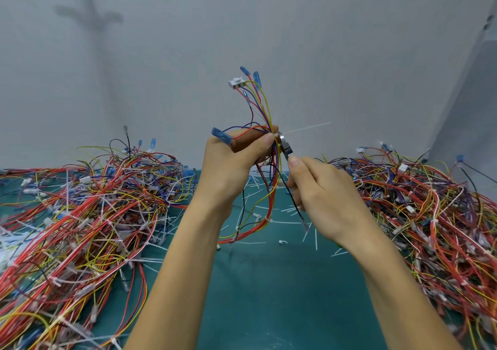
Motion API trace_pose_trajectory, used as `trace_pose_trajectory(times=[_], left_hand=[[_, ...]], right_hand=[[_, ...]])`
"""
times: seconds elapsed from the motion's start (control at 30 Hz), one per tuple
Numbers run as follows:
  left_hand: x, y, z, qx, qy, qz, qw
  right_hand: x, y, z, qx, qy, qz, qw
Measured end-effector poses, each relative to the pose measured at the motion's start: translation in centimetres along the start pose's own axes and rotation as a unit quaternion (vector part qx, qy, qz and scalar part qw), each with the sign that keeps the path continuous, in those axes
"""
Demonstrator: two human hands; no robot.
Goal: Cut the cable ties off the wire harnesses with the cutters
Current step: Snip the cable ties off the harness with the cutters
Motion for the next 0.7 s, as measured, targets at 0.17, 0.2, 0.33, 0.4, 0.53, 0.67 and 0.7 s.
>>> trace_pose_trajectory(times=[0.17,0.2,0.33,0.4,0.53,0.67,0.7], left_hand=[[-0.01,0.07,-0.05,-0.010,-0.001,0.010,1.000],[-0.01,0.09,-0.04,-0.010,-0.001,0.012,1.000],[-0.02,0.07,0.04,-0.008,-0.001,0.014,1.000],[-0.01,0.00,0.07,-0.007,-0.001,0.013,1.000],[0.00,-0.07,0.14,-0.010,-0.001,0.012,1.000],[0.02,-0.15,0.21,-0.013,0.000,0.009,1.000],[0.02,-0.16,0.23,-0.013,0.001,0.008,1.000]], right_hand=[[0.11,0.19,0.15,0.010,0.006,-0.005,1.000],[0.13,0.21,0.13,0.012,0.005,-0.006,1.000],[0.10,0.14,0.11,0.024,0.007,-0.008,1.000],[0.07,0.06,0.09,0.036,0.011,-0.012,0.999],[-0.01,-0.07,0.01,0.055,0.015,-0.018,0.998],[0.03,-0.13,-0.08,0.058,0.015,-0.016,0.998],[0.05,-0.13,-0.09,0.059,0.016,-0.014,0.998]])
Point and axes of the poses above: each hand's wrist, its own x-axis away from the middle knuckle, its own y-axis out of the back of the hand, z = x × y, the point moved 6 cm from there along -x, towards the middle knuckle, and after that the axes turned 15 degrees about -y, right-handed, at the moved point
